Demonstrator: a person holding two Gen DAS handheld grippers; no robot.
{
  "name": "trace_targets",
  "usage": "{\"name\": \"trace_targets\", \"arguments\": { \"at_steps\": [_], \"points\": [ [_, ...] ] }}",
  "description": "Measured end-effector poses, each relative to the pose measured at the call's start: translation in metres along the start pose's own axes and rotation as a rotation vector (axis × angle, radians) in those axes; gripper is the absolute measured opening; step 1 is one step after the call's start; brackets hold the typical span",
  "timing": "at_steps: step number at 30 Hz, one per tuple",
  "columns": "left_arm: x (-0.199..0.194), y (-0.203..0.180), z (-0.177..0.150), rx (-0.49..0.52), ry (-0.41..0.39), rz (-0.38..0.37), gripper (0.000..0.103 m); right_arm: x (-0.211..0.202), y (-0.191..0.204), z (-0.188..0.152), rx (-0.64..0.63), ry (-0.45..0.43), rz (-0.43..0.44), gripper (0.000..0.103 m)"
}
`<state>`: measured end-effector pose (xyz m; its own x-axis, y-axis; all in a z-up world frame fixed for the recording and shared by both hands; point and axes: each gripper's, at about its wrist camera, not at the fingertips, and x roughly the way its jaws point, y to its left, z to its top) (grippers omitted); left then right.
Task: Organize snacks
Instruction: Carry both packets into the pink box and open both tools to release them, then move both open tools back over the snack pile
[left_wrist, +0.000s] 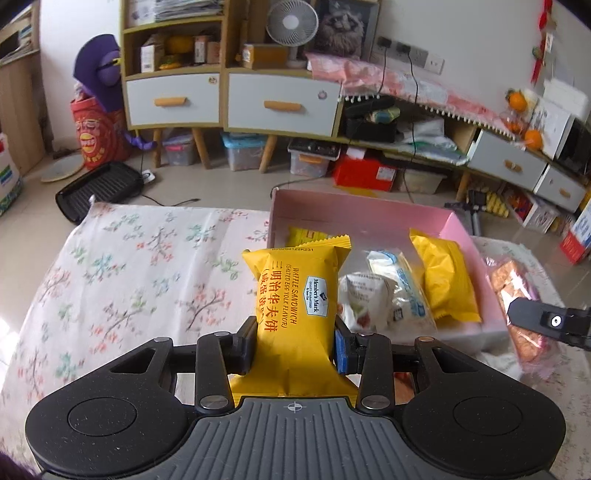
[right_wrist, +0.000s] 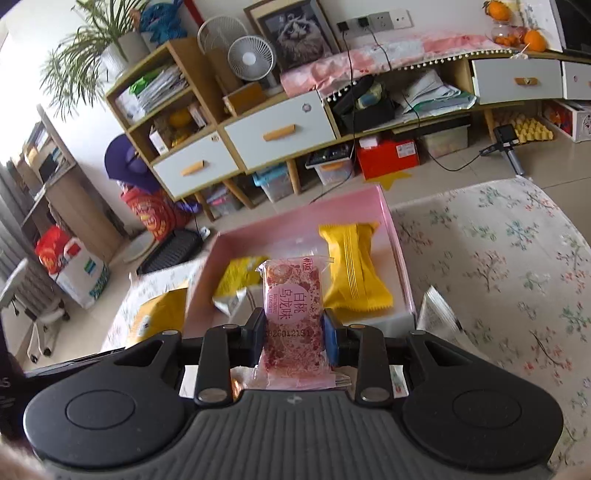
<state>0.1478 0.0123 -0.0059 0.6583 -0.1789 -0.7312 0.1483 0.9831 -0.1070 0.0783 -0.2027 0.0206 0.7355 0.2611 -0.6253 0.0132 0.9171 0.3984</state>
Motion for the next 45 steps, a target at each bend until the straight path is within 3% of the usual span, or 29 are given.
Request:
{"name": "trace_targets", "arguments": {
  "at_steps": [4, 9, 14, 24, 31, 33, 36, 40, 45],
  "points": [
    [0.024, -0.010, 0.007, 0.025, 0.041, 0.007, 0.037, 0.017, -0.008, 0.009, 0.052, 0.000, 0.014, 0.029],
    [0.037, -0.024, 0.012, 0.107, 0.023, 0.013, 0.037, 0.037, -0.011, 0.016, 0.063, 0.000, 0.018, 0.029],
    [0.060, -0.021, 0.013, 0.095, 0.055, -0.009, 0.037, 0.057, -0.015, 0.017, 0.082, 0.011, 0.034, 0.029],
    [0.085, -0.014, 0.014, 0.071, 0.010, -0.038, 0.036, 0.074, -0.013, 0.017, 0.048, -0.002, 0.005, 0.029],
    [0.081, -0.018, 0.010, 0.089, -0.026, -0.041, 0.041, 0.079, -0.015, 0.023, 0.069, -0.035, 0.013, 0.029],
    [0.076, -0.015, 0.008, 0.081, -0.032, -0.048, 0.045, 0.079, -0.017, 0.022, 0.089, -0.047, 0.045, 0.034],
    [0.066, -0.012, 0.005, 0.081, -0.044, -0.068, 0.055, 0.075, -0.020, 0.023, 0.109, -0.046, 0.063, 0.052],
    [0.051, -0.010, 0.003, 0.075, -0.046, -0.074, 0.064, 0.064, -0.020, 0.024, 0.101, -0.044, 0.054, 0.055],
    [0.029, -0.011, -0.007, 0.069, -0.042, -0.083, 0.077, 0.045, -0.015, 0.023, 0.050, -0.032, 0.016, 0.068]
  ]
}}
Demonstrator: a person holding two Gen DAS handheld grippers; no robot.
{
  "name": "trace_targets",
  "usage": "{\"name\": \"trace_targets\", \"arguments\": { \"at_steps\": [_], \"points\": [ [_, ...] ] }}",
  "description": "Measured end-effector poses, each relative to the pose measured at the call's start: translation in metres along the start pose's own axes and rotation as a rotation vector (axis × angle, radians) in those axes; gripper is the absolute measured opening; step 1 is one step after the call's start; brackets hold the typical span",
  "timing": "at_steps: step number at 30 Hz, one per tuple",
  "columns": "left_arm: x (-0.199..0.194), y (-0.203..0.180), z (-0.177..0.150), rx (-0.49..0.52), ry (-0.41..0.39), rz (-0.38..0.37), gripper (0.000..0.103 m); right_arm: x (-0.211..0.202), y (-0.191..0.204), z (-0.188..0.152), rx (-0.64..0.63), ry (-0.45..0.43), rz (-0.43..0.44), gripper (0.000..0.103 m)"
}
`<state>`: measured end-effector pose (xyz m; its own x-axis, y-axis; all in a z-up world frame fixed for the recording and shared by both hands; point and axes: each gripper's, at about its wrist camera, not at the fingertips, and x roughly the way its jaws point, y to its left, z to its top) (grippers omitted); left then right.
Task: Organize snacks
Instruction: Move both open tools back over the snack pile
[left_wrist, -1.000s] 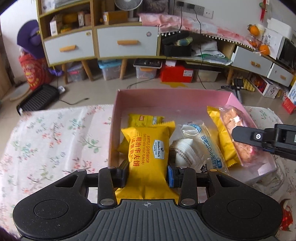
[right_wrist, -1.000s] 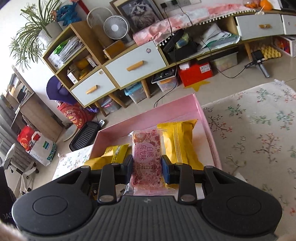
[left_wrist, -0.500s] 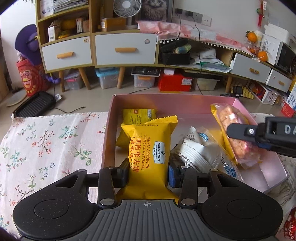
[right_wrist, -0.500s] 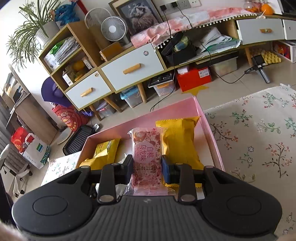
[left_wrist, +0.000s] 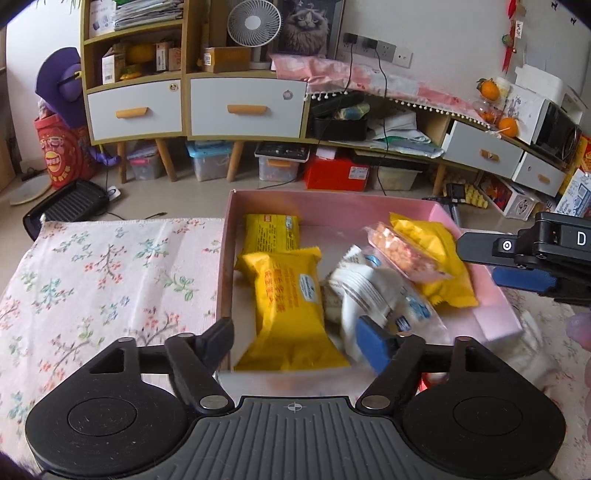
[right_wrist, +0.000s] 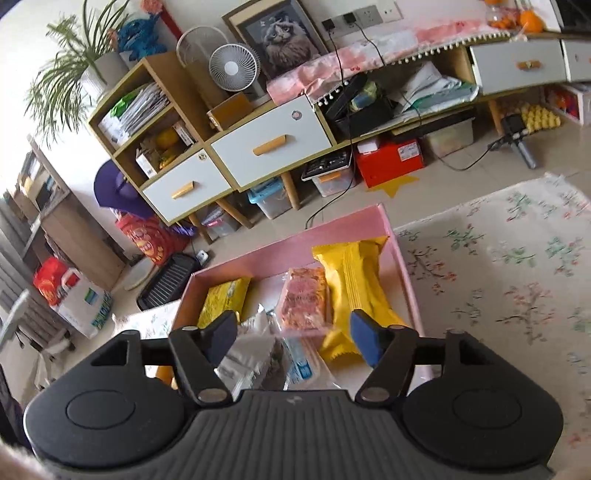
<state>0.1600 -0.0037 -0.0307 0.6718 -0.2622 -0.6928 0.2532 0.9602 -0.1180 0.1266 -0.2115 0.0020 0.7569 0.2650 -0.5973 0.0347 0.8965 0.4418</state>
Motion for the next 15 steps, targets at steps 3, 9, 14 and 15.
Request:
{"name": "trace_targets", "arguments": {
  "at_steps": [3, 9, 14, 15],
  "points": [
    [-0.014, -0.002, -0.007, 0.003, 0.007, -0.002, 0.084, -0.012, 0.003, -0.002, -0.037, 0.008, -0.029, 0.076],
    [-0.045, -0.007, -0.020, 0.014, 0.014, 0.004, 0.091, -0.039, 0.007, -0.011, -0.071, 0.017, -0.057, 0.089],
    [-0.072, -0.008, -0.032, 0.028, 0.016, 0.013, 0.095, -0.059, 0.010, -0.022, -0.099, 0.026, -0.070, 0.096],
    [-0.076, -0.009, -0.034, 0.032, 0.015, 0.016, 0.095, -0.062, 0.011, -0.025, -0.111, 0.030, -0.069, 0.097]
  ]
}}
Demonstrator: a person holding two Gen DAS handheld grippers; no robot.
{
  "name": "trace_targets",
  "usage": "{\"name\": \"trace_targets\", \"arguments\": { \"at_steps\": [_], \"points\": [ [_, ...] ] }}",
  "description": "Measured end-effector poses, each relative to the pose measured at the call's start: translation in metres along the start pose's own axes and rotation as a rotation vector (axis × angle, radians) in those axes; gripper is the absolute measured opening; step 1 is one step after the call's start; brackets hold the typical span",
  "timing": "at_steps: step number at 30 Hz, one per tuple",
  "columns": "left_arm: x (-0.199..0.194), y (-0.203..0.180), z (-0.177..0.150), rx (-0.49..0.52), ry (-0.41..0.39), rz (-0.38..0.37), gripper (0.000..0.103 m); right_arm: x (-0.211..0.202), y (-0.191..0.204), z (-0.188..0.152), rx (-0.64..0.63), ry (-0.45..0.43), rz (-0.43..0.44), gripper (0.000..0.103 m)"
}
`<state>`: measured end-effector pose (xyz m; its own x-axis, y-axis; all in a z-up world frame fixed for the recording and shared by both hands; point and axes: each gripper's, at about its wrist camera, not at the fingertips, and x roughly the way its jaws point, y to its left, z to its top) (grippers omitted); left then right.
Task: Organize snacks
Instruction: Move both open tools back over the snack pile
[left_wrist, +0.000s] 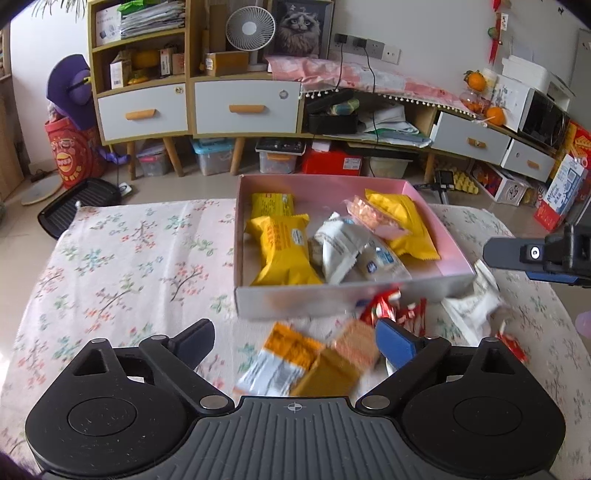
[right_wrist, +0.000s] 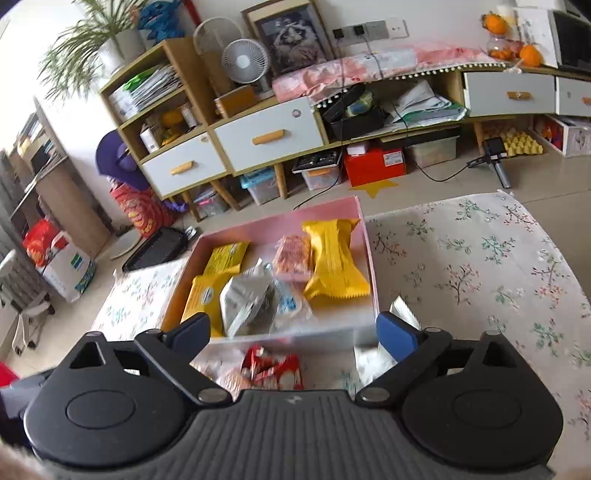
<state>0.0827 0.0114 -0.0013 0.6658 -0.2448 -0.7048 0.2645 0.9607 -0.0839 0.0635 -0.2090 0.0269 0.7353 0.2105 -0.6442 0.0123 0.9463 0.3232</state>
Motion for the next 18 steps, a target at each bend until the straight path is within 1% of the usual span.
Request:
{"name": "trace_targets", "arguments": {
  "at_steps": [5, 10, 12, 14, 18],
  "points": [
    [-0.019, 0.002, -0.018, 0.015, -0.006, -0.005, 0.099, -0.014, 0.005, -0.014, -0.054, 0.009, -0.018, 0.099],
    [-0.026, 0.009, -0.037, 0.014, 0.002, -0.027, 0.099, -0.026, 0.003, -0.031, -0.088, 0.010, -0.017, 0.100],
    [-0.026, 0.013, -0.042, 0.022, 0.019, -0.034, 0.099, -0.029, 0.004, -0.037, -0.113, 0.003, -0.018, 0.101],
    [-0.029, 0.014, -0.046, 0.037, 0.027, -0.044, 0.099, -0.028, 0.004, -0.042, -0.149, 0.006, -0.017, 0.101],
    [-0.037, 0.017, -0.056, 0.084, 0.003, -0.075, 0.100, -0.028, 0.009, -0.053, -0.256, 0.016, 0.000, 0.101]
  ]
}}
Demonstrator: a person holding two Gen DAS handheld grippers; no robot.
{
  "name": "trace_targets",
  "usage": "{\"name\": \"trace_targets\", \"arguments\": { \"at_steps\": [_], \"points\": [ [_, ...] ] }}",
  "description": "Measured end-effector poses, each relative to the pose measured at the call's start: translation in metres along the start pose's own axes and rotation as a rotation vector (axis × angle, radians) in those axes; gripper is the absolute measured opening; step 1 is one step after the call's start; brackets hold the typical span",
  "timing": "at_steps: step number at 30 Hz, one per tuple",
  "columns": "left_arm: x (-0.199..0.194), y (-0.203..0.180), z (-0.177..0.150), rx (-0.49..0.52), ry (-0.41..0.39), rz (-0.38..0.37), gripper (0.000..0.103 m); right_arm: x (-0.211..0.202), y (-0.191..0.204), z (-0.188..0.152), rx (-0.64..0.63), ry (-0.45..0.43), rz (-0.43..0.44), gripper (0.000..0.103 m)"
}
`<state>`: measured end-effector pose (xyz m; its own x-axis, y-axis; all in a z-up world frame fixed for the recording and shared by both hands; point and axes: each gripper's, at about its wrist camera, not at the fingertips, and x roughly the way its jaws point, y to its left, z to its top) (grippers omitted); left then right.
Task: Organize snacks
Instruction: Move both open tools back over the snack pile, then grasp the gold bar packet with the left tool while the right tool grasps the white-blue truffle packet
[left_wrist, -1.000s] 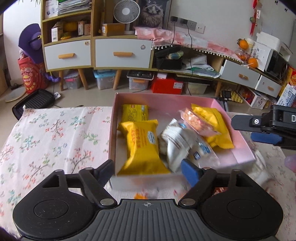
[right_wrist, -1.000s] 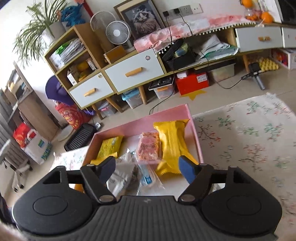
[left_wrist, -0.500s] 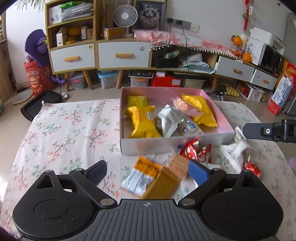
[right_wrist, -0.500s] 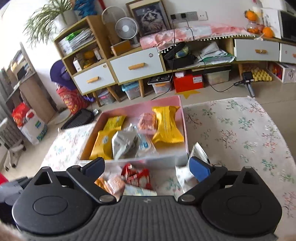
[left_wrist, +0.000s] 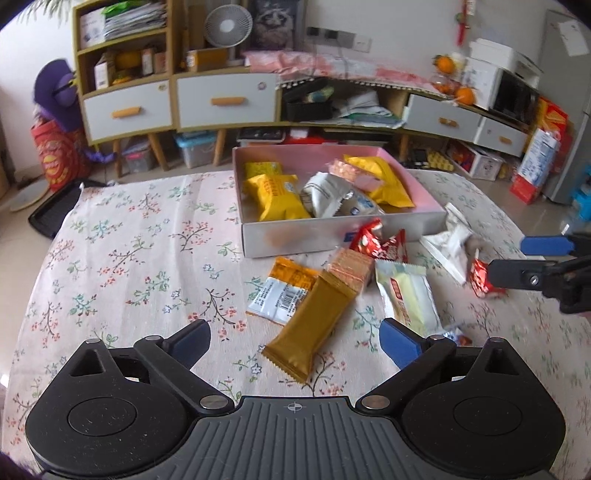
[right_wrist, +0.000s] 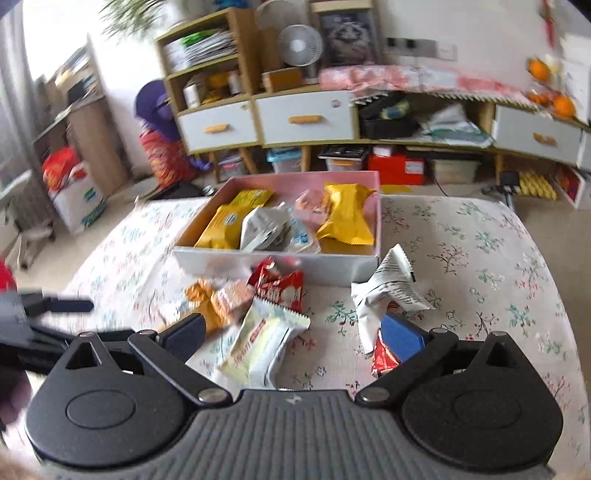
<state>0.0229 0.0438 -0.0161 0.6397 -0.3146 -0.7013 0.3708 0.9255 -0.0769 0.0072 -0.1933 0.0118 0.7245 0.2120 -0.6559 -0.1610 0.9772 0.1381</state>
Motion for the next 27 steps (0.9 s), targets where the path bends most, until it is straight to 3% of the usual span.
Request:
{"name": "trace_targets", "arguments": {
  "at_steps": [5, 15, 21, 24, 27],
  "points": [
    [0.007, 0.001, -0.016, 0.090, -0.019, -0.010, 0.101, -0.005, 0.009, -0.020, -0.095, 0.002, 0.037, 0.101],
    [0.040, 0.009, -0.022, 0.138, -0.029, -0.036, 0.101, 0.009, 0.029, -0.054, -0.212, 0.038, 0.062, 0.101],
    [0.053, -0.003, -0.021, 0.189, -0.012, -0.047, 0.099, 0.016, 0.033, -0.061, -0.215, 0.082, 0.068, 0.099],
    [0.057, -0.010, -0.020, 0.209, 0.003, -0.066, 0.093, 0.019, 0.031, -0.065, -0.221, 0.094, 0.042, 0.097],
    [0.062, -0.016, -0.020, 0.222, 0.034, -0.058, 0.076, 0.024, 0.025, -0.068, -0.195, 0.124, 0.027, 0.095]
  ]
}}
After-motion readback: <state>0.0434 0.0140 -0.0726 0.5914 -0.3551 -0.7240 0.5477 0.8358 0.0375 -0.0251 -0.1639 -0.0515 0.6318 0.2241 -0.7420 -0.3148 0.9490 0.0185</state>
